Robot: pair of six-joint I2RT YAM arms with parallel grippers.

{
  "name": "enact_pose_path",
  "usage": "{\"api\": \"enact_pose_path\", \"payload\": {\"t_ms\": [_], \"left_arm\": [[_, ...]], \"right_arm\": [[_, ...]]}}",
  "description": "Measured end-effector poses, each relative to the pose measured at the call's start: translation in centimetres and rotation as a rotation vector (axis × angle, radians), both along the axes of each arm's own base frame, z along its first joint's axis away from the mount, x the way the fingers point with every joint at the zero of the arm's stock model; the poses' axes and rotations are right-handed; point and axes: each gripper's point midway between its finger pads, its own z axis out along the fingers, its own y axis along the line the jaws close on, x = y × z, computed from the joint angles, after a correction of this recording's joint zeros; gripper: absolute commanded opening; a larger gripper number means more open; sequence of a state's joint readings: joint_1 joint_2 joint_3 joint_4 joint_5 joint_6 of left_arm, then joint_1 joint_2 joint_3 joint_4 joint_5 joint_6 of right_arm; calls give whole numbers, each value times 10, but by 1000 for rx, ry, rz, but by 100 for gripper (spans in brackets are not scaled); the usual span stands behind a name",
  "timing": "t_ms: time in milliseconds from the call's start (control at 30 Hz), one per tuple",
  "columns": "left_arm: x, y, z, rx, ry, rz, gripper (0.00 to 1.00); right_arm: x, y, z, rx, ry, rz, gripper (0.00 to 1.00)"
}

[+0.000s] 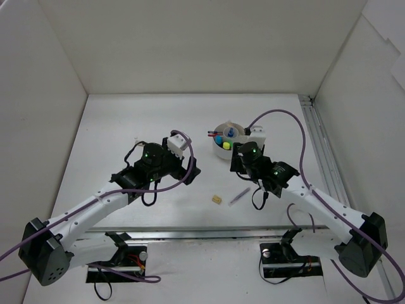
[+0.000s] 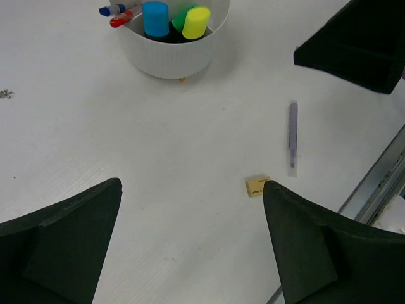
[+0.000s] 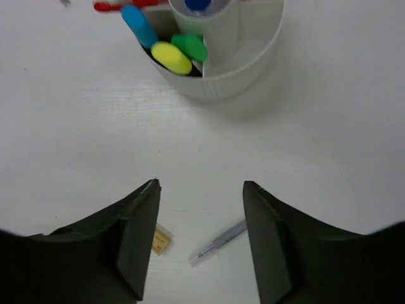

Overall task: Sort the stationery into containers
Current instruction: Pick up the pen from the center of the board.

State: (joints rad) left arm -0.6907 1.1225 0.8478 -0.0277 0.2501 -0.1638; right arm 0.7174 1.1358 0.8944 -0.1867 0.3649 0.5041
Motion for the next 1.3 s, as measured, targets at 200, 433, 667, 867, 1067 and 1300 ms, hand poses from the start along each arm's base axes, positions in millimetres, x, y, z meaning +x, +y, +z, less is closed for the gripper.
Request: {"api": "enact_pose_path", "payload": {"t_ms": [200, 433, 667, 867, 1067, 1300], "left_arm": [[-2, 3, -10, 15, 26, 6, 90], [1, 9, -15, 20, 39, 34, 92], [6, 16, -16, 15, 44, 63, 93], [1, 21, -22, 16, 52, 66, 93], [1, 22, -21, 14, 51, 70, 94], [1, 22, -20, 6, 57, 68, 99]], "right_arm": [[-36, -5, -83, -61, 304, -39, 84], [-68, -9, -146, -107, 518, -145, 83], [-92, -4, -172, -94, 601, -192, 76], [-97, -3, -172, -91, 590, -216, 19], [-91, 1, -170, -118, 570, -193, 0], [-81, 5, -145, -237, 499, 40, 0]]}}
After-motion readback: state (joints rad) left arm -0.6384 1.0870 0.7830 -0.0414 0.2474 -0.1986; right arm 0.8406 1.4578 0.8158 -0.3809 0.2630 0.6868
